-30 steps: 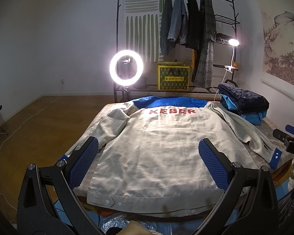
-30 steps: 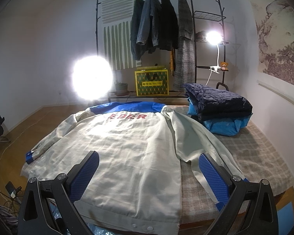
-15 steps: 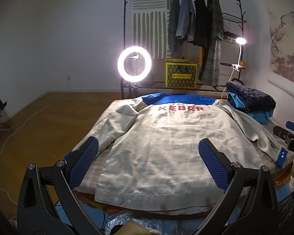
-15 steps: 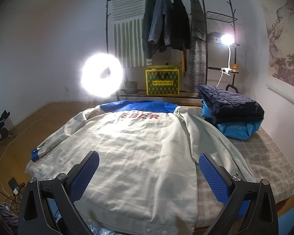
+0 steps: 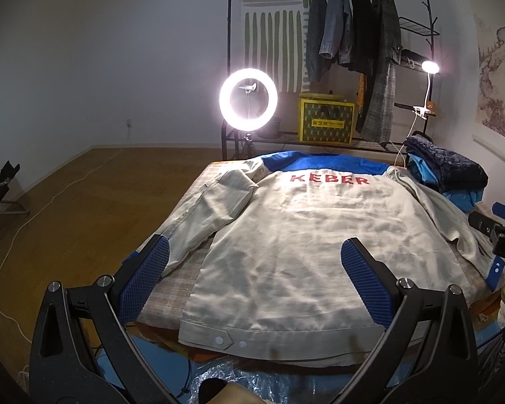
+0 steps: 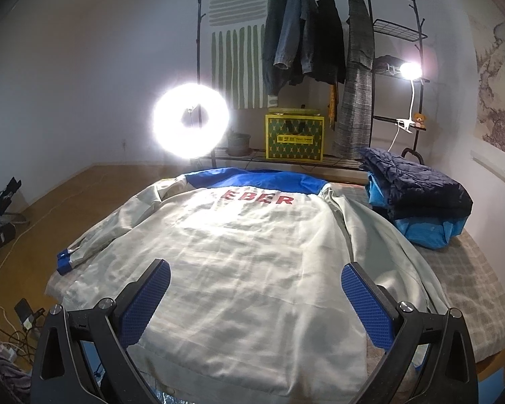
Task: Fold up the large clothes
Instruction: 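Move the left tool to the blue sleeve cuff of the jacket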
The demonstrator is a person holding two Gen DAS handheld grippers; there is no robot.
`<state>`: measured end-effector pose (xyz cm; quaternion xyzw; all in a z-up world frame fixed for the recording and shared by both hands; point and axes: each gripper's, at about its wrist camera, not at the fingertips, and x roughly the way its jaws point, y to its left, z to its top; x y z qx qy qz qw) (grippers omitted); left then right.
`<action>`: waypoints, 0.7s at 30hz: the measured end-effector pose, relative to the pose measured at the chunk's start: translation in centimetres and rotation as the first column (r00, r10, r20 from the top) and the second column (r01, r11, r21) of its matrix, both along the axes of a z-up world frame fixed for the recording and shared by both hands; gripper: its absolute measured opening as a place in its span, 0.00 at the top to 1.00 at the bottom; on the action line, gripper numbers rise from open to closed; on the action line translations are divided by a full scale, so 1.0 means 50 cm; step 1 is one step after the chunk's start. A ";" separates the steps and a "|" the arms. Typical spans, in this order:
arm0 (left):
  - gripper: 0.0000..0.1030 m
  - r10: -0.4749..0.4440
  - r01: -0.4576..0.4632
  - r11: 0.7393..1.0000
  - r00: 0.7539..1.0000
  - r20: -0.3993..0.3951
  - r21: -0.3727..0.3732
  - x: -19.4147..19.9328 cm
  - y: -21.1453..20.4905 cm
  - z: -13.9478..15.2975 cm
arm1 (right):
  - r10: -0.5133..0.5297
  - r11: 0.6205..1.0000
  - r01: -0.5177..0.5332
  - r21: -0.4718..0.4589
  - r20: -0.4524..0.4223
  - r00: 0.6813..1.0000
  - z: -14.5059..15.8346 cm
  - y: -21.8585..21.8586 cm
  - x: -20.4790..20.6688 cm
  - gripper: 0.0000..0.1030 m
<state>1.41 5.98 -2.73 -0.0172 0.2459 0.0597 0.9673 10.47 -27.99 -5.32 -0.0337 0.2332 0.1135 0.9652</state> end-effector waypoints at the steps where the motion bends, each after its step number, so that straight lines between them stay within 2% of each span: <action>1: 0.00 0.001 -0.001 1.000 1.000 -0.006 -0.002 0.004 0.005 -0.002 | -0.004 1.000 0.004 -0.004 0.000 1.000 0.001 0.006 0.006 0.00; 13: 0.00 0.050 -0.052 0.999 0.992 -0.119 -0.013 0.094 0.114 -0.040 | -0.029 1.000 0.029 -0.006 -0.045 0.999 0.021 0.057 0.083 0.00; 18: 0.00 0.070 -0.081 0.994 0.986 -0.153 -0.071 0.138 0.185 -0.058 | -0.010 1.000 0.011 0.005 -0.064 0.998 0.049 0.080 0.114 0.00; 21: 0.00 0.069 -0.090 0.989 0.981 -0.179 -0.116 0.162 0.225 -0.078 | -0.009 1.000 0.008 -0.029 -0.023 1.000 0.069 0.100 0.120 0.00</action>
